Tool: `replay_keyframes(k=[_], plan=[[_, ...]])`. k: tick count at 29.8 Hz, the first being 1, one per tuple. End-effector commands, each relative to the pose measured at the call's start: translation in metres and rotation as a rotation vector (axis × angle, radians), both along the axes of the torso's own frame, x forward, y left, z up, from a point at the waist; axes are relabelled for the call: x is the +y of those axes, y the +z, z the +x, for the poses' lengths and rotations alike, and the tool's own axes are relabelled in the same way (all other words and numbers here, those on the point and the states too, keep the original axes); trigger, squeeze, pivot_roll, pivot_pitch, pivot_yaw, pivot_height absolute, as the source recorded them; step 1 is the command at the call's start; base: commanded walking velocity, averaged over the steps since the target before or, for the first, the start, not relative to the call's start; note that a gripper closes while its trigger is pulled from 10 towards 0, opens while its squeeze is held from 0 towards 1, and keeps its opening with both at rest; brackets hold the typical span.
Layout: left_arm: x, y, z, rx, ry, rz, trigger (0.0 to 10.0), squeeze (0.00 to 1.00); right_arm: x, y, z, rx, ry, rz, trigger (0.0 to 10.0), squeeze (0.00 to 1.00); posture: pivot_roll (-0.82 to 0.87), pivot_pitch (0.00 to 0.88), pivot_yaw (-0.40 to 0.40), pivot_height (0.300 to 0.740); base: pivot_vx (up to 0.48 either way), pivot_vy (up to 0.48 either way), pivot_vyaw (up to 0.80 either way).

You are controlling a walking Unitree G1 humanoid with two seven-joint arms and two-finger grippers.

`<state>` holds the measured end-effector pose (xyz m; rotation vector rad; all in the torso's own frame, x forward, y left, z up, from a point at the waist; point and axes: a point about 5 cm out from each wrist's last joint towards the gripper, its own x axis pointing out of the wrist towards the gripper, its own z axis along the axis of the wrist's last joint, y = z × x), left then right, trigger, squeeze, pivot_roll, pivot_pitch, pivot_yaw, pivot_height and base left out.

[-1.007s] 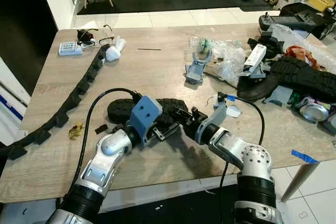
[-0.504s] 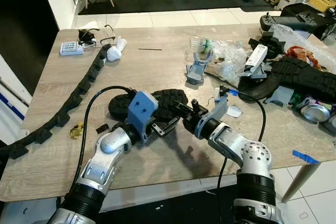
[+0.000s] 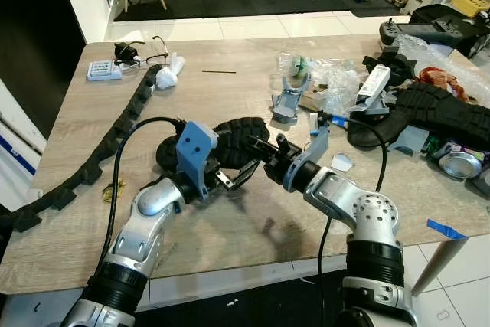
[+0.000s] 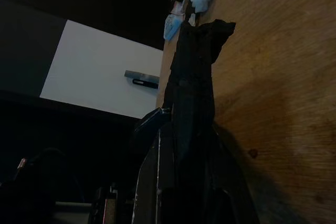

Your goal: Picking trash to rubbish bin

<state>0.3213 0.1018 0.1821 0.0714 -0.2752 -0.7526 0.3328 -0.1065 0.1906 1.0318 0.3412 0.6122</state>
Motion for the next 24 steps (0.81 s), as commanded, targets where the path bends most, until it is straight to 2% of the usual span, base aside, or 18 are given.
replay_keyframes(k=[1,3,5,7,12,13,15,16,20,24], plan=[[0.092,0.035,0.011,-0.099,0.408,-0.170,10.0,0.00,-0.054,-0.029,-0.007,0.108,-0.197,-0.077,0.0,0.00,0.04,0.166,0.006,0.740,0.000,0.000,0.00],[0.093,0.038,0.012,-0.116,0.434,-0.173,10.0,0.00,-0.053,-0.033,-0.008,0.123,-0.197,-0.090,0.0,0.00,0.04,0.165,0.008,0.740,0.000,0.000,0.00],[0.094,0.039,0.013,-0.141,0.478,-0.129,10.0,0.00,-0.051,-0.035,-0.009,0.129,-0.193,-0.104,0.0,0.00,0.04,0.163,0.009,0.740,0.000,0.000,0.00],[0.094,0.038,0.016,-0.164,0.533,-0.026,10.0,0.00,-0.050,-0.037,-0.010,0.131,-0.191,-0.104,0.0,0.00,0.03,0.162,0.009,0.740,0.000,0.000,0.00],[0.091,0.031,0.019,-0.146,0.560,0.045,10.0,0.00,-0.047,-0.038,-0.012,0.126,-0.180,-0.131,0.0,0.00,0.03,0.162,0.009,0.740,0.000,0.000,0.00],[0.089,0.029,0.020,-0.167,0.590,0.118,10.0,0.00,-0.046,-0.039,-0.013,0.116,-0.172,-0.154,0.0,0.00,0.03,0.158,0.009,0.740,0.000,0.000,0.00],[0.087,0.029,0.021,-0.218,0.632,0.204,10.0,0.00,-0.043,-0.040,-0.014,0.106,-0.160,-0.178,0.0,0.00,0.03,0.156,0.008,0.740,0.000,0.000,0.00],[0.087,0.029,0.021,-0.218,0.632,0.204,10.0,0.00,-0.043,-0.040,-0.014,0.106,-0.160,-0.178,0.0,0.00,0.03,0.156,0.008,0.740,0.000,0.000,0.00],[0.083,0.035,0.019,-0.334,0.673,0.291,10.0,0.00,-0.042,-0.044,-0.016,0.110,-0.167,-0.200,0.0,0.00,0.03,0.155,0.009,0.740,0.000,0.000,0.00],[0.082,0.031,0.019,-0.311,0.627,0.295,10.0,0.00,-0.045,-0.042,-0.015,0.101,-0.193,-0.176,0.0,0.00,0.03,0.155,0.011,0.740,0.000,0.000,0.00]])
